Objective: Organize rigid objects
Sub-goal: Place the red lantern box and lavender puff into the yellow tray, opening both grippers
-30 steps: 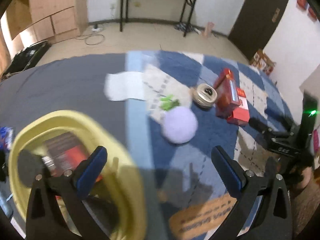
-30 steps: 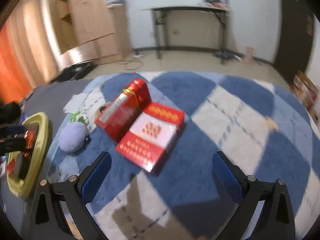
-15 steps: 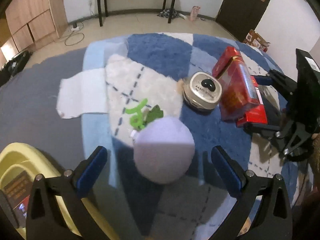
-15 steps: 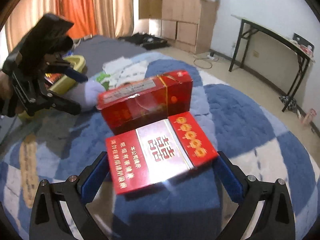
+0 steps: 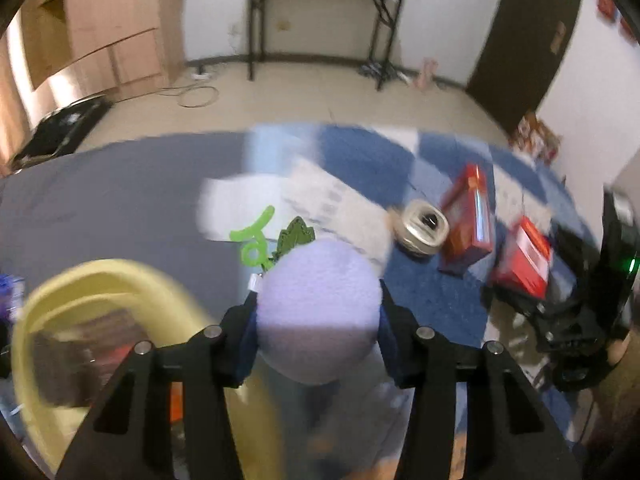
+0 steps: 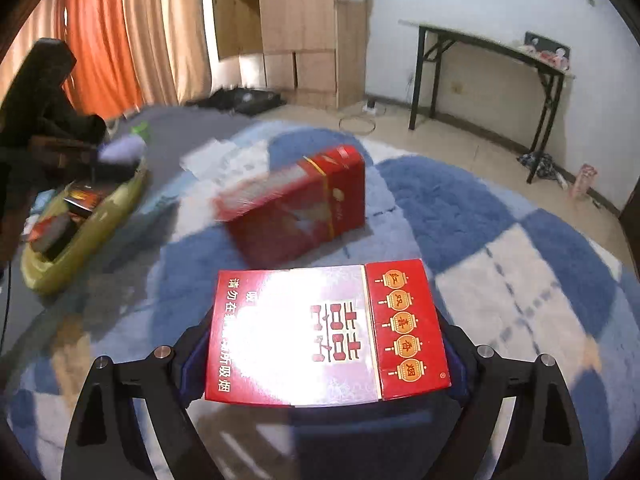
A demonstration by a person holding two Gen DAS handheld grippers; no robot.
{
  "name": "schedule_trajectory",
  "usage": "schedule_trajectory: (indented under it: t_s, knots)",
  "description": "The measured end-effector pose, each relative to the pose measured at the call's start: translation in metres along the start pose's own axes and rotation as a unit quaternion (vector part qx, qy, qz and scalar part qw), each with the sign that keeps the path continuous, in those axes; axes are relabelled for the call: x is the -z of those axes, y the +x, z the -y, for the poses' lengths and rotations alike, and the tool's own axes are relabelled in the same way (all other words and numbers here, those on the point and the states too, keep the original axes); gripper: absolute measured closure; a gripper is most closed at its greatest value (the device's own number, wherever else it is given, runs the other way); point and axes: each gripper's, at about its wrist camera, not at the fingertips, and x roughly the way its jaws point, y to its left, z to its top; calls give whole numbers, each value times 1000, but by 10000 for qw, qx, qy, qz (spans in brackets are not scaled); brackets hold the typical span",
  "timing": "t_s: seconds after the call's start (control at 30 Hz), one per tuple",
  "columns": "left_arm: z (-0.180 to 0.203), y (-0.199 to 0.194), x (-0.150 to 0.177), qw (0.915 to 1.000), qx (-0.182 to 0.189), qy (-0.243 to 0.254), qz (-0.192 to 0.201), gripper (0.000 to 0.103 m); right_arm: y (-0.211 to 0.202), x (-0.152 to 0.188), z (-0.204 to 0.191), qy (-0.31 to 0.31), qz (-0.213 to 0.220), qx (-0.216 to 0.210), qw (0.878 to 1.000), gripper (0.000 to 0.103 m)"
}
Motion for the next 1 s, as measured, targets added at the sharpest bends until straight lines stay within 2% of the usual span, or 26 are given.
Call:
schedule_trajectory:
  t_s: [0.1,0.23,0.33,0.43,0.57,0.7,0.8,0.87,0.93,1.0]
  knots:
    - [-47,-48,3,9993,-356,-49,82,51,-25,-5,-31,-193,117,-6,9997,13]
    - [-115,-92,29,9946,-896,-518,127,51,-31,-32,-111,-780,139,-113,9968,13]
    - [-149,-97,46,9914,-798,-1021,157,51,-19,-55,-183,-904,152,-677,9935,13]
    - [-168,-82,52,9892,-770,-1246,49,51,5,-69,-255,-958,20,-1151,9887,13]
    - [-179,-63,56,9883,-662,-1375,-32,51,39,-74,-311,-1181,-123,-1191,9857,13]
    - [-187,-46,55,9926,-493,-1106,-100,51,67,-74,-338,-1597,-162,-849,9834,13]
    - [-196,-34,55,9914,-442,-1226,-149,49,89,-73,-346,-1595,-288,-810,9834,13]
    - [-202,-29,57,9897,-560,-1305,-152,48,98,-71,-349,-1561,-322,-797,9840,12]
    - [-206,-31,57,9888,-538,-1394,5,42,100,-69,-347,-1520,-328,-772,9848,11]
    - [-210,-35,56,9866,-302,-1604,83,16,92,-67,-349,-1384,-276,-772,9870,9]
